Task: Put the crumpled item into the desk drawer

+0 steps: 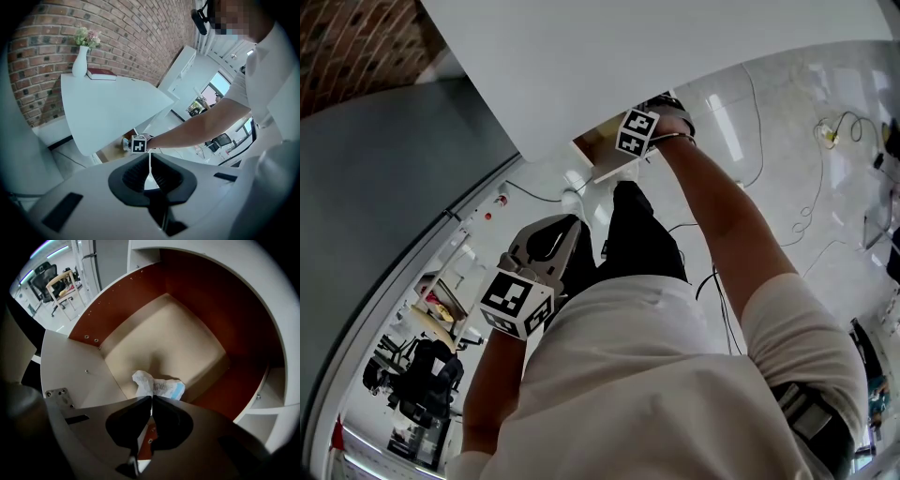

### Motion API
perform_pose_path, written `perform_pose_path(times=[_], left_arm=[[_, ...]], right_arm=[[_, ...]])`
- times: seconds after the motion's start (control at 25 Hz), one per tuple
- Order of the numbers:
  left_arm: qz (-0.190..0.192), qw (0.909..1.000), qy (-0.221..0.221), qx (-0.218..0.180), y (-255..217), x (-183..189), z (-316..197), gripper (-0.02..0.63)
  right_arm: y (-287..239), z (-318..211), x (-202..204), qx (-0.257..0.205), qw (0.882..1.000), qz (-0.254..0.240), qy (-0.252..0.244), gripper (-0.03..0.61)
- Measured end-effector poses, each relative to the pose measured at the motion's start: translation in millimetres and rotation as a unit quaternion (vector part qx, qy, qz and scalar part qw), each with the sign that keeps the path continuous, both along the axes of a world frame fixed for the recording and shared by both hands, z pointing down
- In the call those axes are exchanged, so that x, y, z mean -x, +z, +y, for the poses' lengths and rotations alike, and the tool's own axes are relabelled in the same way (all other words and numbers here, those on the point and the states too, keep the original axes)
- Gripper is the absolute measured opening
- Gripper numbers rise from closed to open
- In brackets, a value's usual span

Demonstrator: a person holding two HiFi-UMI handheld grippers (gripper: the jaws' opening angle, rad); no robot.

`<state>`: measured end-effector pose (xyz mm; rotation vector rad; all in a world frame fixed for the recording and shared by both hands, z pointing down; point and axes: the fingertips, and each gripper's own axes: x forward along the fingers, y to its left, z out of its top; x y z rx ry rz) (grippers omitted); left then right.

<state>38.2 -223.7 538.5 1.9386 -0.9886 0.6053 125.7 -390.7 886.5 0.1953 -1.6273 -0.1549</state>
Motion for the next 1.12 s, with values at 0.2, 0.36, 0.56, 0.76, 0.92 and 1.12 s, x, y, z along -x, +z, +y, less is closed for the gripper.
perform_pose_path(times=[0.2, 0.36, 0.56, 0.76, 0.92, 1.12], left_arm=[[0.000, 1.0000, -0.009, -0.002, 1.7, 8.5, -5.1, 0.031], [0.001, 1.0000, -0.008, -0.006, -0.5, 11.6, -1.8, 0.031], [0.008, 0.9998, 0.002, -0.021, -12.9, 11.2, 2.5, 0.031], [0.018, 0.9986, 0.016, -0.047, -31.7, 16.1, 7.2, 0.031], [0.021, 0.9975, 0.027, -0.062, -49.5, 28.7, 23.1, 0.031], [0.031, 0.9946, 0.042, -0.090, -73.7, 44.7, 44.3, 0.031]], right_arm=[[1.3, -3.1, 0.9, 0.001, 1.000, 0.001, 0.005, 0.062], [-4.1, -1.6, -0.3, 0.001, 1.000, -0.003, 0.018, 0.079], [-26.0, 3.5, -2.8, -0.007, 0.999, -0.014, 0.031, 0.087], [-59.5, 15.3, -6.0, -0.022, 0.998, -0.027, 0.046, 0.085], [-91.2, 42.2, -1.8, -0.029, 0.996, -0.047, 0.066, 0.065], [-135.6, 72.0, -2.5, -0.041, 0.990, -0.070, 0.116, 0.054]])
